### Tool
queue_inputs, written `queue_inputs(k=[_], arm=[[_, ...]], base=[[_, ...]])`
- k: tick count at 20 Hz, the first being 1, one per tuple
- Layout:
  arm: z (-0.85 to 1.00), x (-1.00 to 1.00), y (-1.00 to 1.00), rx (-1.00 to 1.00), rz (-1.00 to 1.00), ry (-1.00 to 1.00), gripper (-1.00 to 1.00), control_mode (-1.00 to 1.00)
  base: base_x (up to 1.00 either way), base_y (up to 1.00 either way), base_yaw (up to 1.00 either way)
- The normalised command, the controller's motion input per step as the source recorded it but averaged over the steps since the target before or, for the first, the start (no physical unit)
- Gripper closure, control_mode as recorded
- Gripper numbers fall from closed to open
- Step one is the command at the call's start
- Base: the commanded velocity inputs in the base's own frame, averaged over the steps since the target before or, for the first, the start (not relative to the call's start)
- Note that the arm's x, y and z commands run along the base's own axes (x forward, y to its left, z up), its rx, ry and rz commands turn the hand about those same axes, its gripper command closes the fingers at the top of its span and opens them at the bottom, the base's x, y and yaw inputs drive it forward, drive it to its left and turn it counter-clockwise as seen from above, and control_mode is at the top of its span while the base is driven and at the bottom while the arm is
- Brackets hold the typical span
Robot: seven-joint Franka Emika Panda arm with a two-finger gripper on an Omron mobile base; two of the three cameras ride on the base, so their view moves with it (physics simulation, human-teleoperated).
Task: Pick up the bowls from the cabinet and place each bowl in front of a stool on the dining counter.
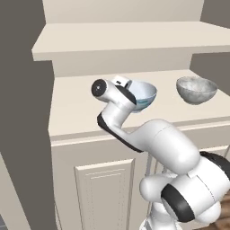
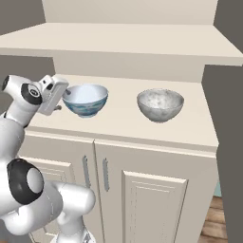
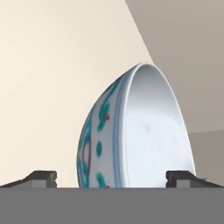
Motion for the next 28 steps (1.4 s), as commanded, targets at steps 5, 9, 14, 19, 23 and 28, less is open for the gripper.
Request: queue_inputs(k=[5,9,14,19,23,28], arm=[[-0.07,0.12,0.0,0.0,0.0,0.01,-1.0,-1.0],[-0.09,0.0,-0.02,0.0,0.0,0.0,-1.0,-1.0],[-0.04,0.0,-0.03,0.0,0.0,0.0,-1.0,-1.0],[0.0,0.0,-0.04,0.0,0.0,0.0,-1.0,-1.0],[0.0,0.0,0.0,0.0,0.0,0.0,-1.0,-1.0],[-0.04,0.0,0.0,0.0,0.0,0.0,1.0,-1.0]], base=[[0.0,0.0,0.0],[0.0,0.0,0.0],[0.0,0.0,0.0],[0.0,0.0,0.0],[0.0,0.0,0.0],[0.0,0.0,0.0]])
